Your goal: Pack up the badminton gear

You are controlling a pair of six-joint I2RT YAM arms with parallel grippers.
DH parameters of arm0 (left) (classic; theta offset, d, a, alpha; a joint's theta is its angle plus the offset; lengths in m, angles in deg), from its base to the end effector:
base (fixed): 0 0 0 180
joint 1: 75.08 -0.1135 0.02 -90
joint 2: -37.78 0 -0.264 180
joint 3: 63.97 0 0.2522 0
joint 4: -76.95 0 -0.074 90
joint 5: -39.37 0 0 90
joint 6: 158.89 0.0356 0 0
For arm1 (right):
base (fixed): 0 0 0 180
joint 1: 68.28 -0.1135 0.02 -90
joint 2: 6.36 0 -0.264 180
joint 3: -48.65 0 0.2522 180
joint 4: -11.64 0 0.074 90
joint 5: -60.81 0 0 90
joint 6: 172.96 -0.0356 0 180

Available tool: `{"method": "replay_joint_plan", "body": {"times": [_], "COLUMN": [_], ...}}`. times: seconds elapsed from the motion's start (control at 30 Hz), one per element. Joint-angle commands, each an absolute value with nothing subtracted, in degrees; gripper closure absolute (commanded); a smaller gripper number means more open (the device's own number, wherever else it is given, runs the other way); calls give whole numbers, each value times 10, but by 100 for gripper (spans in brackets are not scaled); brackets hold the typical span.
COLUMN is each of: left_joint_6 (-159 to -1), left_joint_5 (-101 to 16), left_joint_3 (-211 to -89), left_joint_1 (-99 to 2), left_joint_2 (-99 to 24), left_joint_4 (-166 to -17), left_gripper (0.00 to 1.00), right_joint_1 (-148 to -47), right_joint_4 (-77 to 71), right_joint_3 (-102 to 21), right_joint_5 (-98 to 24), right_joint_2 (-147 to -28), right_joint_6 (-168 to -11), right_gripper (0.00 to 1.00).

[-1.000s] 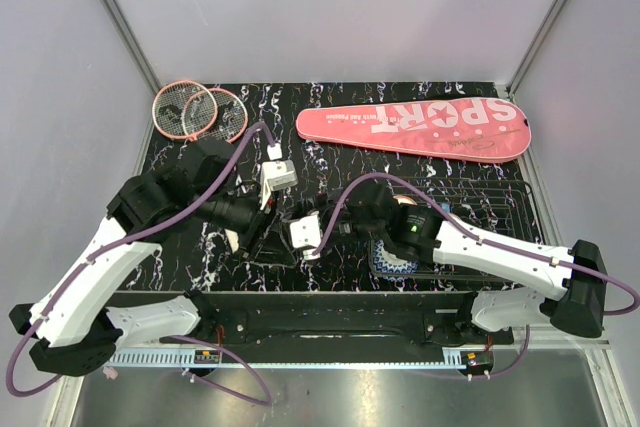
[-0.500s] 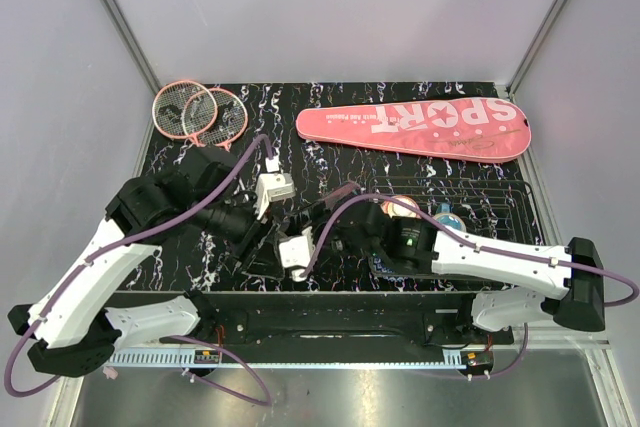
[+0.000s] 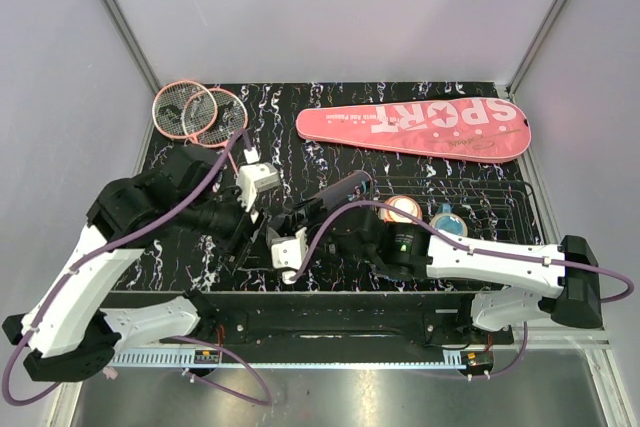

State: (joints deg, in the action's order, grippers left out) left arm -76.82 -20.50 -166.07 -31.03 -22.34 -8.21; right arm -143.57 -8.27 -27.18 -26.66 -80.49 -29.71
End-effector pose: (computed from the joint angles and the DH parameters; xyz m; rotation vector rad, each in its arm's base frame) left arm 0.0876 -0.1096 0.4276 1.0308 2.4018 -1.0130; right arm 0.0787 0.2936 0.3407 -1.6931 0.8495 0.2210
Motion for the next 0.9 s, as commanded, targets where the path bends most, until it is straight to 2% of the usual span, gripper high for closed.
{"method": "replay_joint_plan", "body": {"times": [0.0,0.23,0.37,0.4,0.67,0.73,0.87], "left_joint_6": [-801,-815,-829,-832,-855,-860,-864], "left_joint_5": [-403,-489,-599,-625,-765,-777,-795], "left_joint_3": [-1669,-1705,-1702,-1694,-1649,-1645,-1633], "left_joint_1": [-327,-329,-328,-328,-328,-328,-328], "left_joint_2": [-238,-100,-69,-59,-15,-22,-58], "left_joint_4": [-276,-342,-375,-377,-424,-409,-382], "left_gripper": [31,16,11,3,1,1,1], "right_joint_1": [-1448,-1368,-1340,-1335,-1288,-1273,-1210], "right_joint_4": [190,244,262,262,267,237,98], "right_joint_3": [-301,-271,-274,-278,-285,-308,-393], "right_joint_5": [-384,-442,-436,-434,-426,-408,-362], "right_joint_2": [-786,-806,-833,-837,-862,-874,-914], "right_joint_6": [-341,-440,-497,-506,-623,-655,-840], "right_gripper": [80,80,78,78,76,75,75]}}
